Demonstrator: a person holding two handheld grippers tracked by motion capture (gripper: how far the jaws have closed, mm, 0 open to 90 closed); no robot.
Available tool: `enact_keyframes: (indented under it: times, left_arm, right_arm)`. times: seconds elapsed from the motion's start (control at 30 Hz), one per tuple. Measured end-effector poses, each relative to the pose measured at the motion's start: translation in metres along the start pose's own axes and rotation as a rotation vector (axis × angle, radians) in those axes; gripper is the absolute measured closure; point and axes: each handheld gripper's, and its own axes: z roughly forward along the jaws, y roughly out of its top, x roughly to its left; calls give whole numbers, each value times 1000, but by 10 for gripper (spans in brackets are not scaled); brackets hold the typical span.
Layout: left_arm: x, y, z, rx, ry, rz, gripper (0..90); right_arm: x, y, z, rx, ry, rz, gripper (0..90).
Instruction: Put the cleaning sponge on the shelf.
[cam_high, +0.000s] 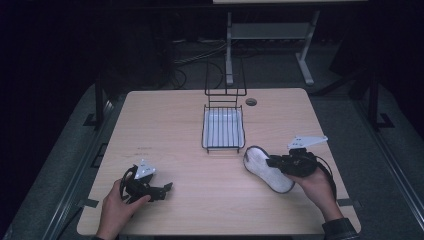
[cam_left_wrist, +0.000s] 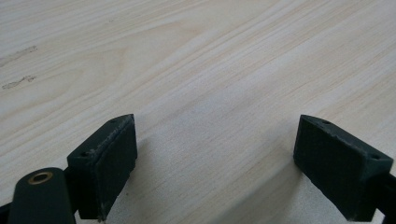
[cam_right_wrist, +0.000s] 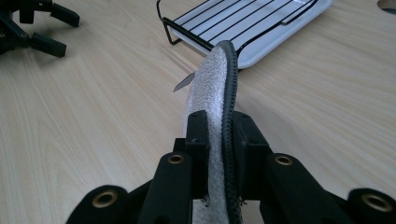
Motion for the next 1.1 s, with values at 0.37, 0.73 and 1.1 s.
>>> enact_keyframes:
  times: [0.37, 0.73, 1.1]
  left_arm:
    - [0, 0, 0, -1, 1, -2, 127]
    - [0, 0, 0, 0, 1, 3, 127]
    - [0, 0, 0, -1, 1, -1, 127]
  right_arm:
    - [-4, 16, -6, -49, 0, -5, 785]
    - [-7, 35, -7, -96, -2, -1, 785]
    - [-16, 53, 2, -123, -4, 12, 785]
